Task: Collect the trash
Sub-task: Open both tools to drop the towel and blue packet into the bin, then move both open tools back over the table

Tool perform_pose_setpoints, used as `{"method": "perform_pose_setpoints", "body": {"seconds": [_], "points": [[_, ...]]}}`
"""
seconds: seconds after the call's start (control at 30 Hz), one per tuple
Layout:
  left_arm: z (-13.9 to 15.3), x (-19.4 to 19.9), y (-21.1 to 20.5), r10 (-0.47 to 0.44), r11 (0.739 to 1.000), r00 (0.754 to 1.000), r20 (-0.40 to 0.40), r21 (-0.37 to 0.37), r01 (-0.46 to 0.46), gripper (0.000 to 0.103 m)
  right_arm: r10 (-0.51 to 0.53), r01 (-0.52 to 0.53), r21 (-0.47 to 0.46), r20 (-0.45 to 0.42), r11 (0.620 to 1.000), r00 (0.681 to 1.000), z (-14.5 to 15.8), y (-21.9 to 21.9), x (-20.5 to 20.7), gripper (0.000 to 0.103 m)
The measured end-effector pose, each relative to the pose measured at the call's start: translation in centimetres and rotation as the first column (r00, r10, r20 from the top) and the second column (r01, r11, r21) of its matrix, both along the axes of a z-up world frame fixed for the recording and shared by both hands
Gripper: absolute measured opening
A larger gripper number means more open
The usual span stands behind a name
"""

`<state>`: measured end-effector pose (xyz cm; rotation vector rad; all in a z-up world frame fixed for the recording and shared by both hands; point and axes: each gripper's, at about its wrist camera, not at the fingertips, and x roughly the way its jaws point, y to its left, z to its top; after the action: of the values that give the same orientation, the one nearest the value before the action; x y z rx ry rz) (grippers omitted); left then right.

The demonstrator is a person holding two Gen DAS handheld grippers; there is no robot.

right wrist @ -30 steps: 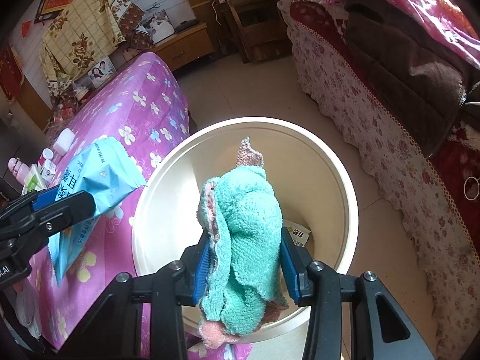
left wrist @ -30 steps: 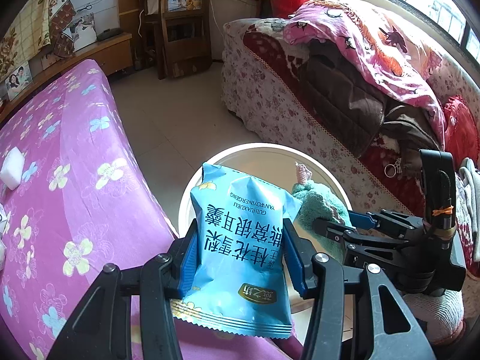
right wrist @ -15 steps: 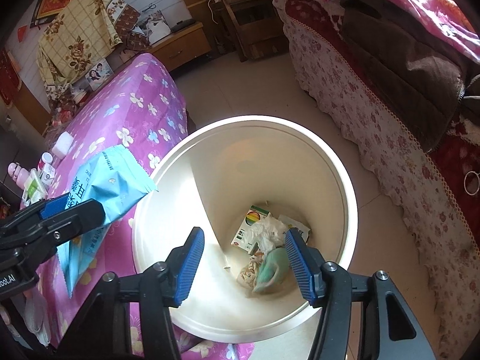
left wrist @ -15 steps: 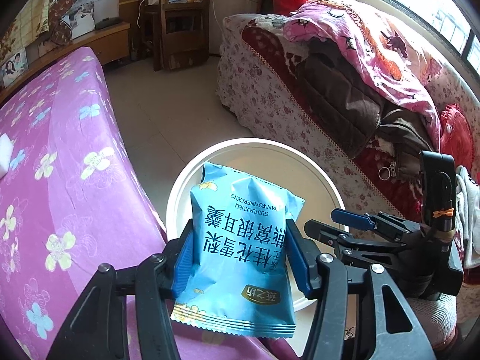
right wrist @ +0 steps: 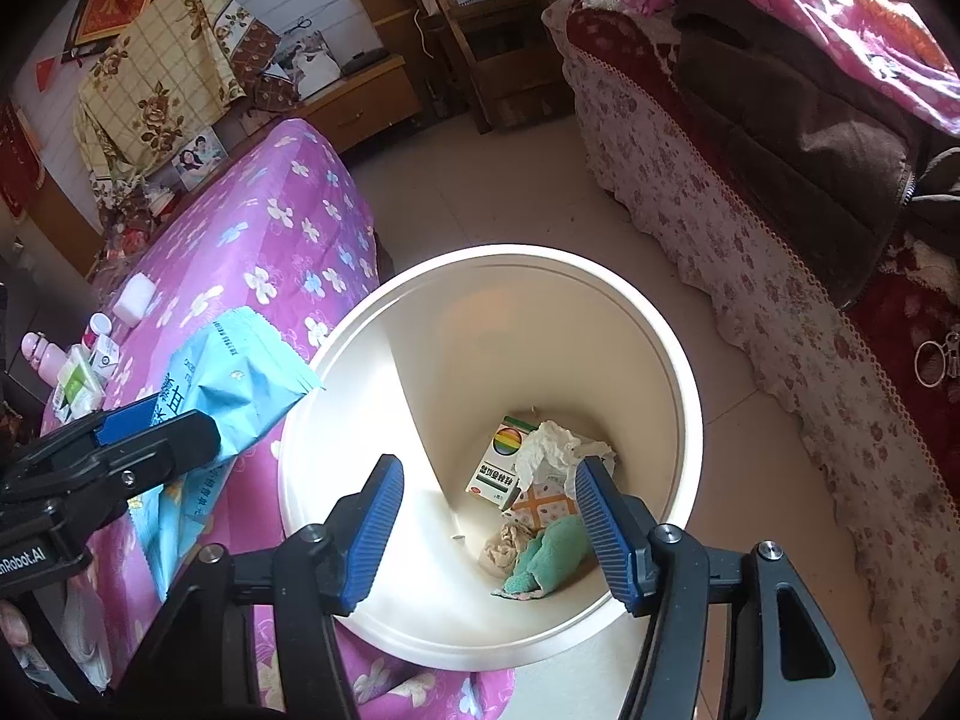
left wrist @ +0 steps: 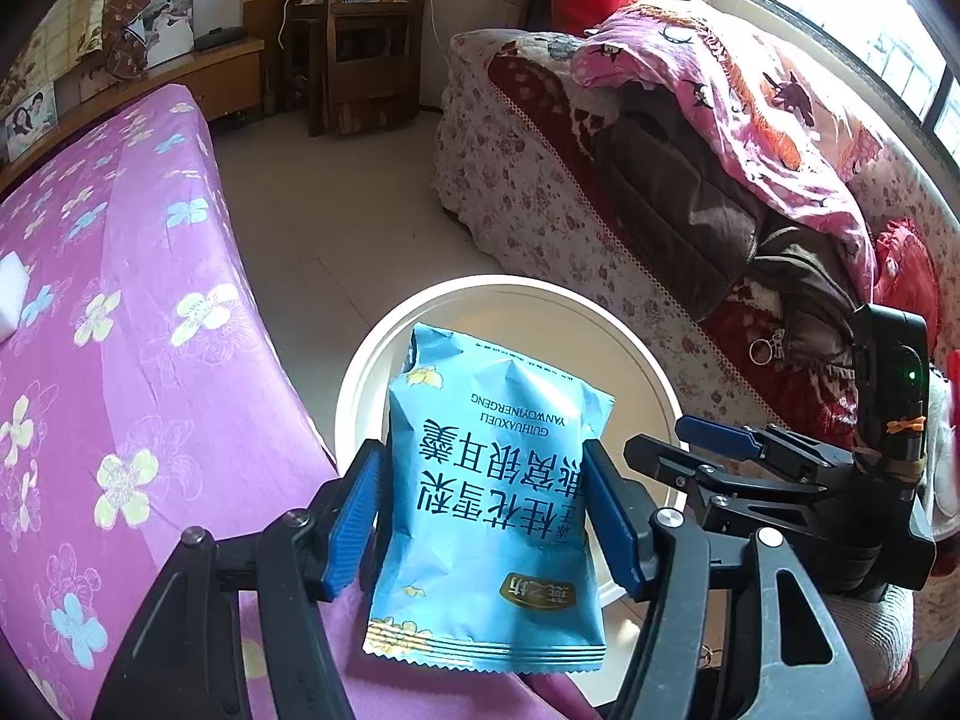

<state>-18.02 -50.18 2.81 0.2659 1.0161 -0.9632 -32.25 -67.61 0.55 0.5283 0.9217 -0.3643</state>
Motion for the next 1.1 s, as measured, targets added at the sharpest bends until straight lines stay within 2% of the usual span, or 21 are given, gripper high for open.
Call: {"method": "perform_pose_setpoints", "body": {"seconds": [0.23, 0.57, 1.1], "points": [[0.4, 0.0, 0.4, 0.0, 1.0, 1.0, -0.009, -0.023, 0.0, 0.071, -0.017, 0.017, -0.01, 0.018, 1.0, 1.0, 1.1, -0.2, -0.5, 0.065], [1.1, -0.1, 1.5, 0.013, 1.0, 1.0, 0.025, -0.017, -0.013, 0.071, -0.005, 0.005, -0.02, 0.028, 1.0, 1.0, 2.2, 0.7, -0.6, 0.065], [3.7, 1.0, 8.0, 0.121, 0.992, 0.989, 0.082, -0.043, -0.118, 0.071, 0.054, -0.051, -0.085, 0.038, 0.995, 0.998, 5.7, 5.9, 1.4, 0.066]]}}
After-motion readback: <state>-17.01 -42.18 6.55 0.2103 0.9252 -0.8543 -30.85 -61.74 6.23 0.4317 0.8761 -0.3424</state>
